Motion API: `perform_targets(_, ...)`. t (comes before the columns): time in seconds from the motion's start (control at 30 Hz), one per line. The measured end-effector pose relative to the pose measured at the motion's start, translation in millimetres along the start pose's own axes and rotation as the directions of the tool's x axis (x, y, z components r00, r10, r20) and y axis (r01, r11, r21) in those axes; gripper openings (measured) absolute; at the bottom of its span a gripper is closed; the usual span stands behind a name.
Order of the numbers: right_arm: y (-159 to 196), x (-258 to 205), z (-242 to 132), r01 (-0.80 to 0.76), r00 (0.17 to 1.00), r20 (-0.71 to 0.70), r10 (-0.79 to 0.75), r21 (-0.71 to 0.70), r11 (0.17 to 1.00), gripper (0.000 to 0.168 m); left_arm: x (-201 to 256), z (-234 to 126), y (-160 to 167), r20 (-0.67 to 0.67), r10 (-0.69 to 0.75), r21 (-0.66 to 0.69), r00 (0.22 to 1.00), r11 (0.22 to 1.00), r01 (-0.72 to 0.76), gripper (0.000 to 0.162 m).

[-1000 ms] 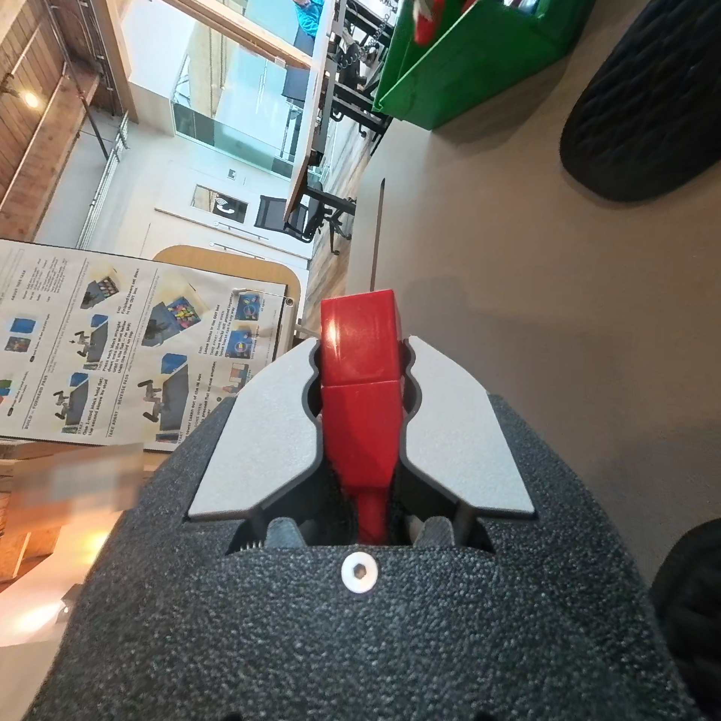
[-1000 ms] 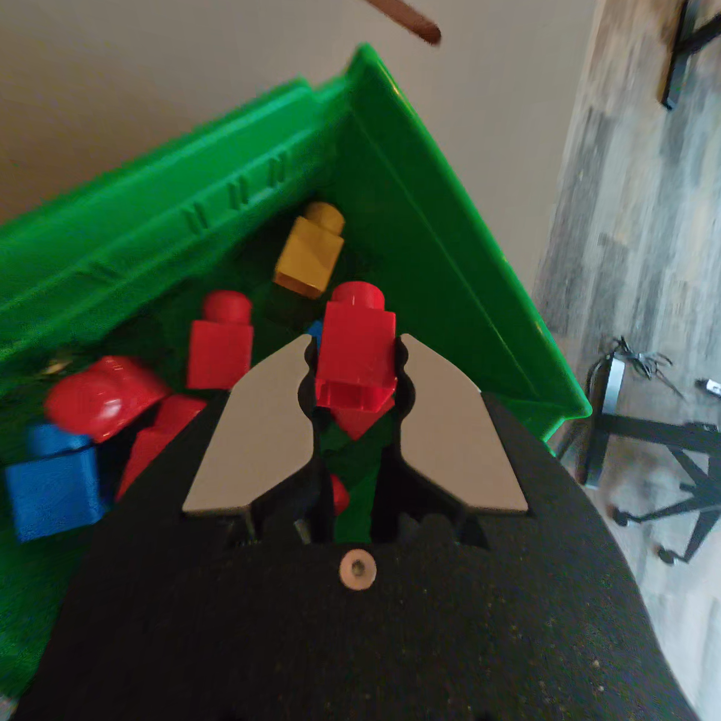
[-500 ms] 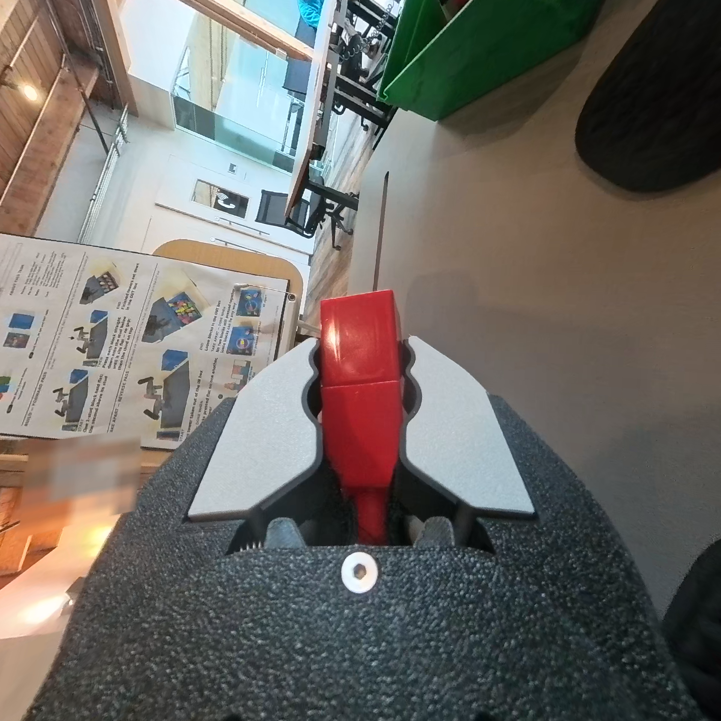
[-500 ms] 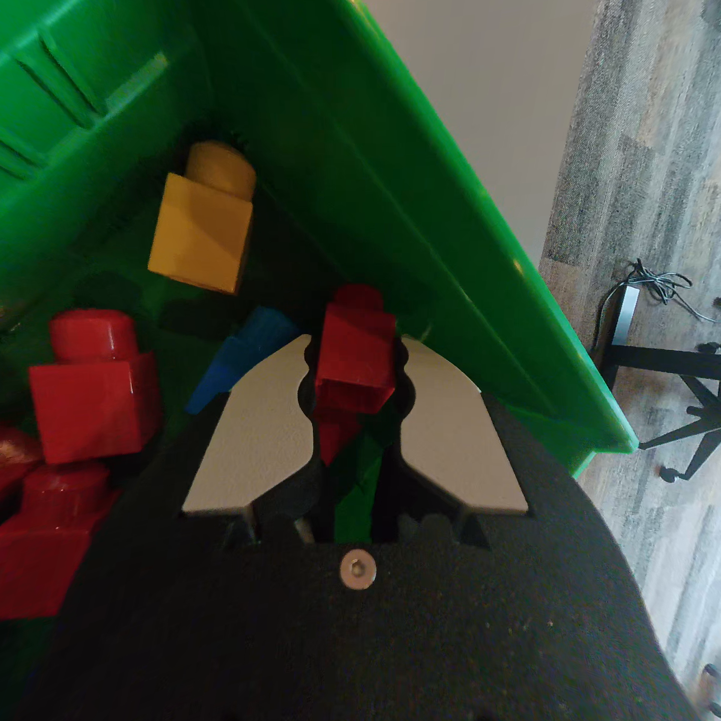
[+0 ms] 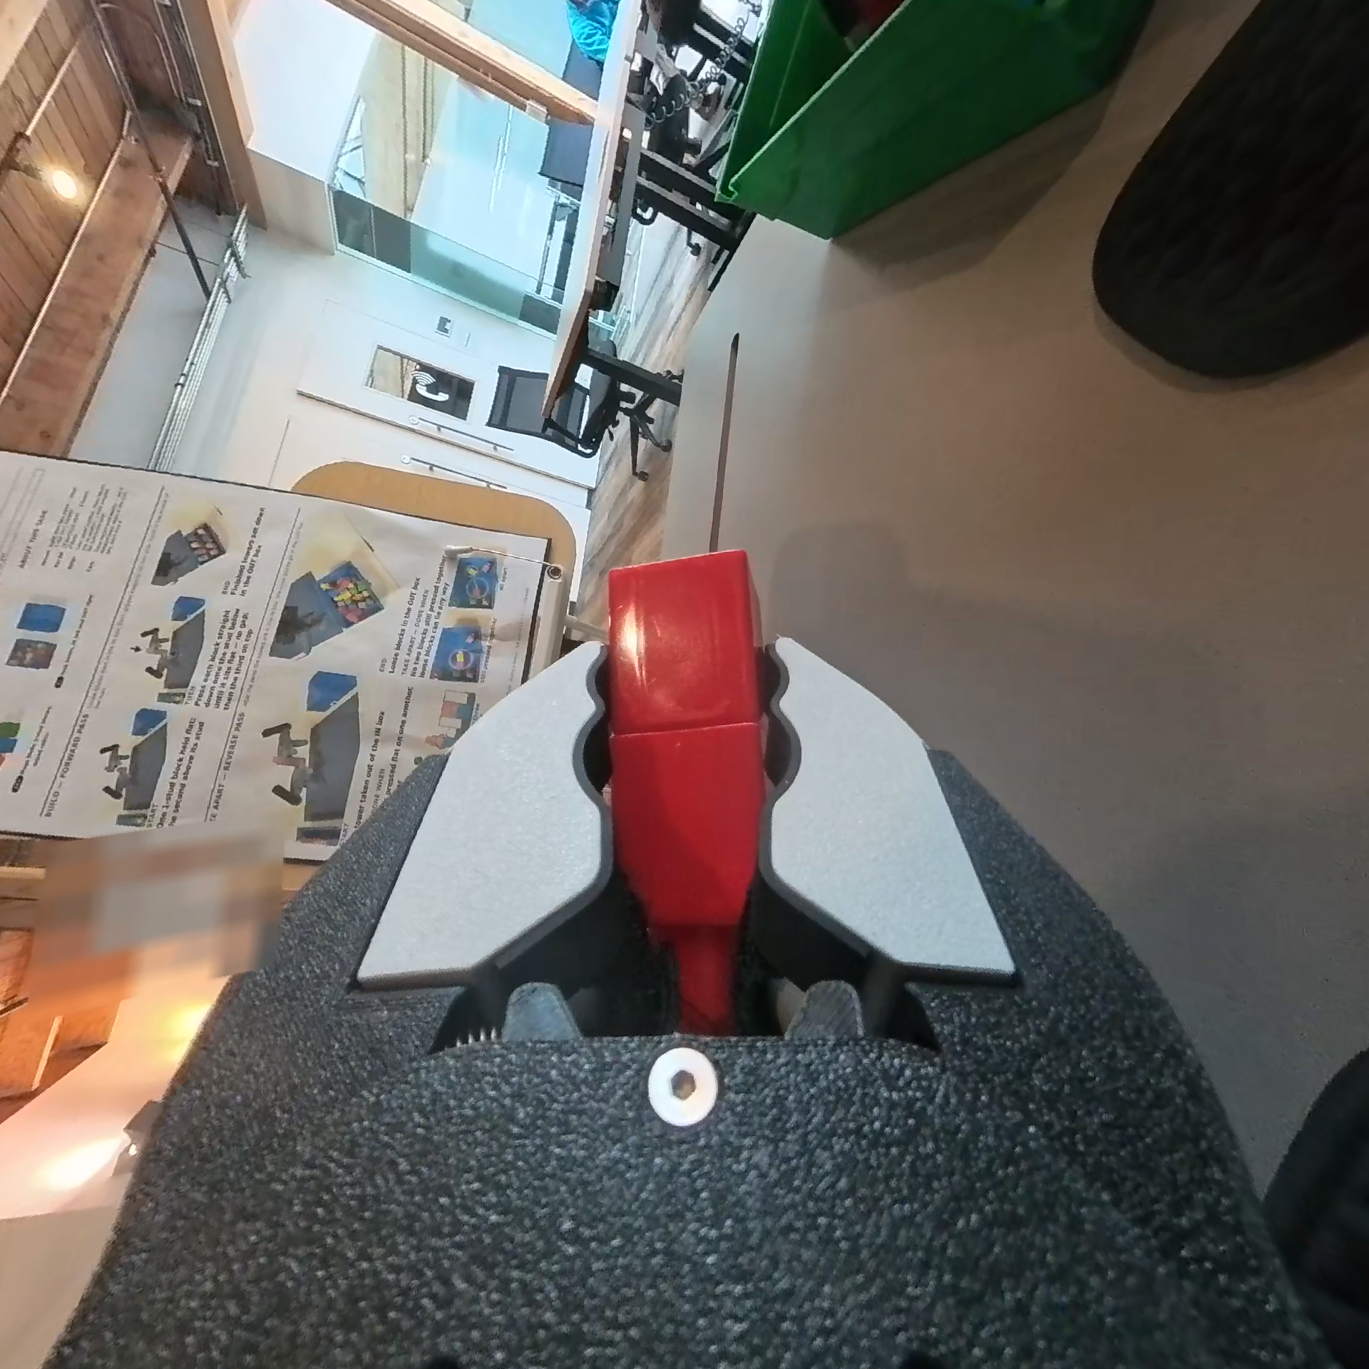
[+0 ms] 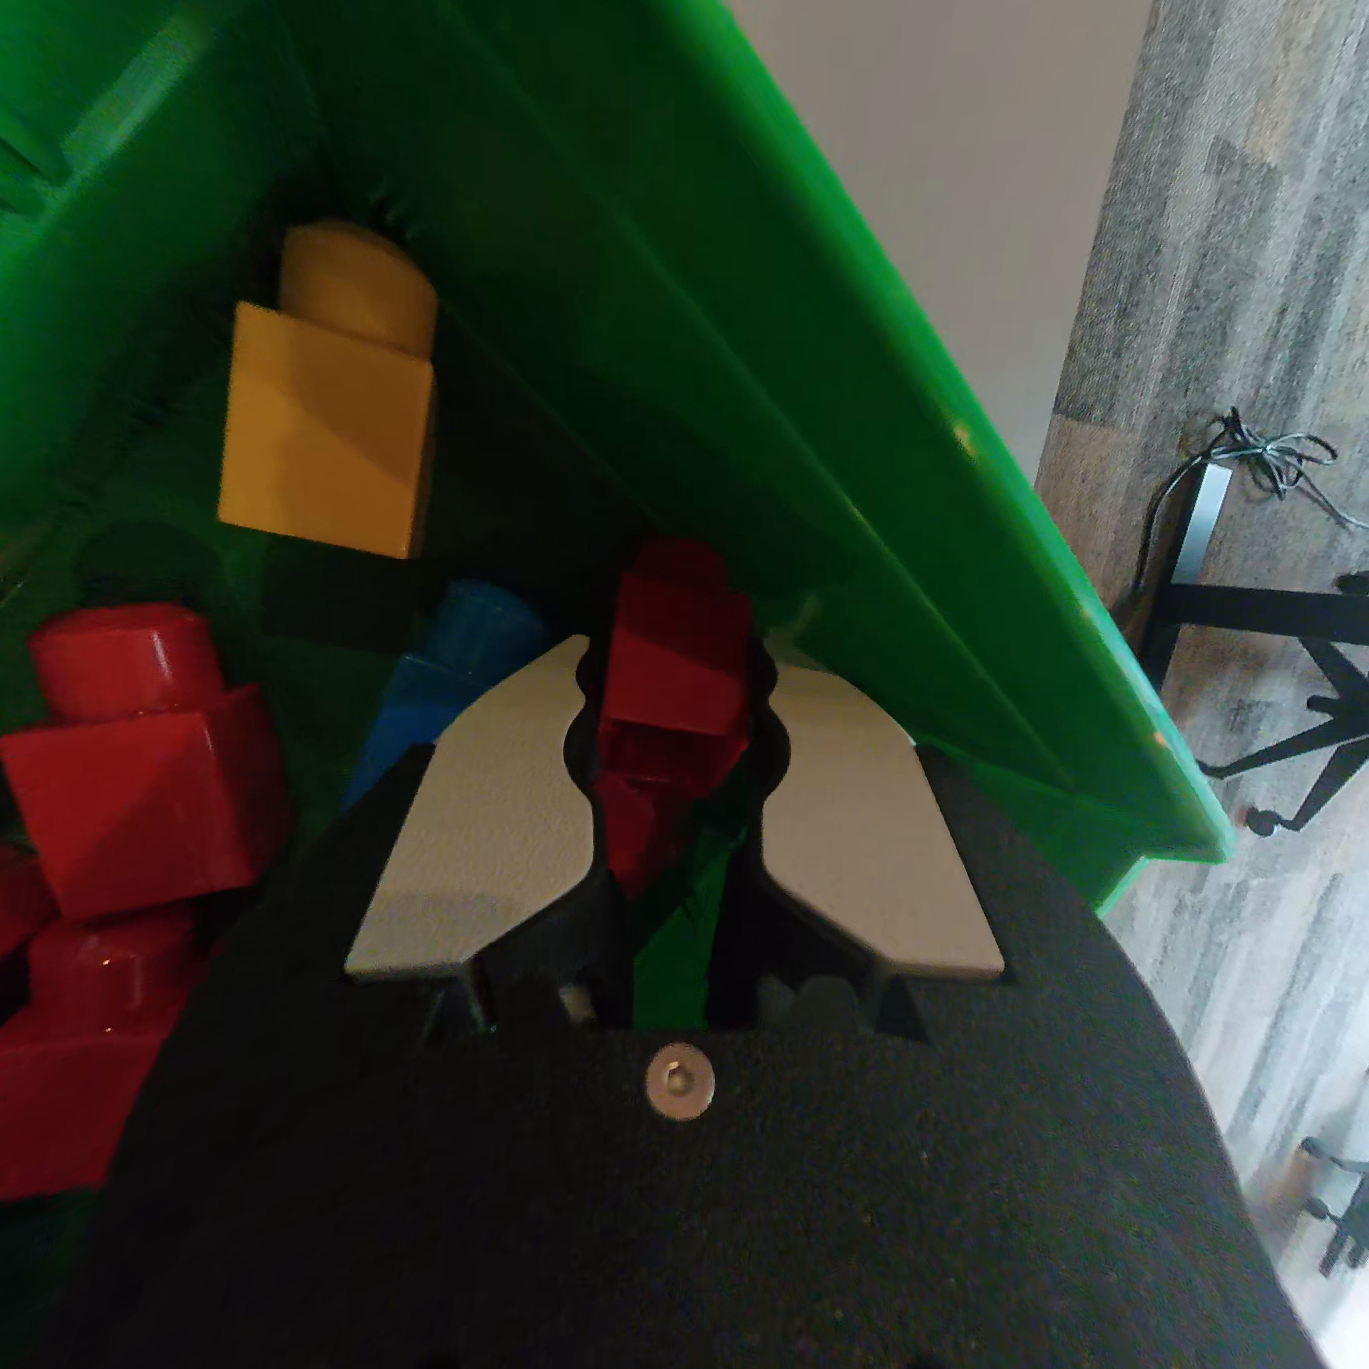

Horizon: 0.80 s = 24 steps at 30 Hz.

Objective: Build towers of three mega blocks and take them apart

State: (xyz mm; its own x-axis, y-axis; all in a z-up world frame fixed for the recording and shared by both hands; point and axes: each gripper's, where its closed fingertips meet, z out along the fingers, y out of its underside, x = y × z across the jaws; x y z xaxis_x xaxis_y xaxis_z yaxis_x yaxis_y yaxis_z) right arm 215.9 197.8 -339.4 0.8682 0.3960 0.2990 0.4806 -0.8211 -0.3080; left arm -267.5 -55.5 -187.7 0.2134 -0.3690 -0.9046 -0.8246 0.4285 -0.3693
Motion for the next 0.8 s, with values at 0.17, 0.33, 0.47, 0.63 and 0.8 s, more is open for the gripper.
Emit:
perform_targets(0.17,7.3,-4.5,3.3,-0.015,0.999,0.048,0.017,-0.042,0.999,0.045,-0.1,0.1,-0.3,0.003,0.001,-0.002,1.000,1.000,-0.001,0.038)
perform_targets(0.33,3.1,-0.1,-10.2,-0.012,1.000,0.015,0.012,0.009,1.000,0.056,0.8,0.4,0.5,-0.004,-0.012,0.000,1.000,1.000,0.012,0.038)
perform_targets(0.47,-2.3,5.0,-32.7,0.017,0.999,-0.030,-0.015,0.059,0.998,0.052,1.3,1.9,0.8,-0.004,-0.013,0.001,1.000,1.000,0.013,0.038)
perform_targets(0.63,-21.1,-11.5,-72.2,0.114,0.993,-0.044,-0.108,0.182,0.977,0.043,2.6,3.8,0.9,-0.007,-0.022,0.004,1.000,1.000,0.022,0.038)
perform_targets(0.8,-63.7,-105.2,-141.1,0.348,0.904,0.031,-0.426,0.522,0.779,0.077,4.8,7.0,0.3,-0.019,-0.040,0.012,0.999,0.999,0.040,0.038)
